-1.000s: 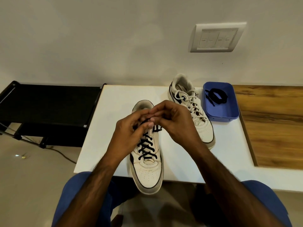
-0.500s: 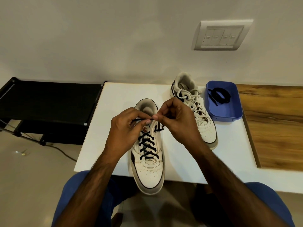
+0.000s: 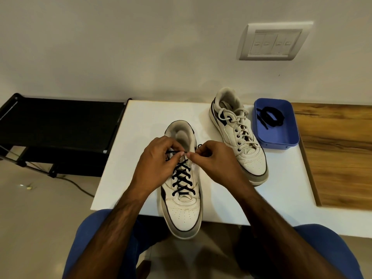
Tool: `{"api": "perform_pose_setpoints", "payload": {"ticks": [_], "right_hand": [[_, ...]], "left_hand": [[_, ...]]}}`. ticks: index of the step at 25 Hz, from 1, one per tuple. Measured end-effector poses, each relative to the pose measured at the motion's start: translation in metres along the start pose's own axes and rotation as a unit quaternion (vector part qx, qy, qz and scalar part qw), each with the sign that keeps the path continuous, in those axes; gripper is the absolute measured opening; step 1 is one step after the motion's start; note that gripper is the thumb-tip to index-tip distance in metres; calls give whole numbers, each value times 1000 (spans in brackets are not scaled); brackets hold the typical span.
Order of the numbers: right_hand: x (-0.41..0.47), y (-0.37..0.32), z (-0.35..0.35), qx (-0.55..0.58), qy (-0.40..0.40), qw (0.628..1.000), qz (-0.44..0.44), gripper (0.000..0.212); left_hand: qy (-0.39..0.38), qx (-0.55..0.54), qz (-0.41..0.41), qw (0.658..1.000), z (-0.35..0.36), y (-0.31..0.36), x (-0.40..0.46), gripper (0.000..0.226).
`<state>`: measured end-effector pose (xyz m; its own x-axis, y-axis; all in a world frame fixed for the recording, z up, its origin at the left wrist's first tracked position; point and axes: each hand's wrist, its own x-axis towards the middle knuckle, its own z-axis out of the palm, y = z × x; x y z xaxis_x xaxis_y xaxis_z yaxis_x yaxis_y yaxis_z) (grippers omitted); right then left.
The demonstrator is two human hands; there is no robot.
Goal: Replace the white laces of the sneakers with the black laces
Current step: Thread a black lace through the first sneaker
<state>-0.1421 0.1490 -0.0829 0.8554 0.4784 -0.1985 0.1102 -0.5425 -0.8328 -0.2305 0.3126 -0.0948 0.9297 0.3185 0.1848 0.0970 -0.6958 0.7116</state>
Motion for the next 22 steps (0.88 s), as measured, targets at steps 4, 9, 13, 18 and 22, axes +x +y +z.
{"api": "perform_pose_setpoints", "payload": {"ticks": [4, 9, 13, 18, 22], "right_hand": [[1, 14, -7, 134, -60, 989, 13, 12], [1, 22, -6, 178, -70, 982, 7, 7], [1, 23, -5, 178, -66, 982, 5, 10], [-1, 21, -5, 153, -53, 987, -16, 7], [-1, 21, -7, 142, -54, 988, -28, 6]], "left_hand": [[-2, -34, -29, 999, 6, 1, 2, 6], [-12, 17, 5, 1000, 8, 3, 3, 6], [-14, 97, 102, 990, 5, 3, 5, 5], [4, 154, 155, 976, 4, 4, 6, 3], [10, 136, 145, 980, 5, 1, 7, 6]]}}
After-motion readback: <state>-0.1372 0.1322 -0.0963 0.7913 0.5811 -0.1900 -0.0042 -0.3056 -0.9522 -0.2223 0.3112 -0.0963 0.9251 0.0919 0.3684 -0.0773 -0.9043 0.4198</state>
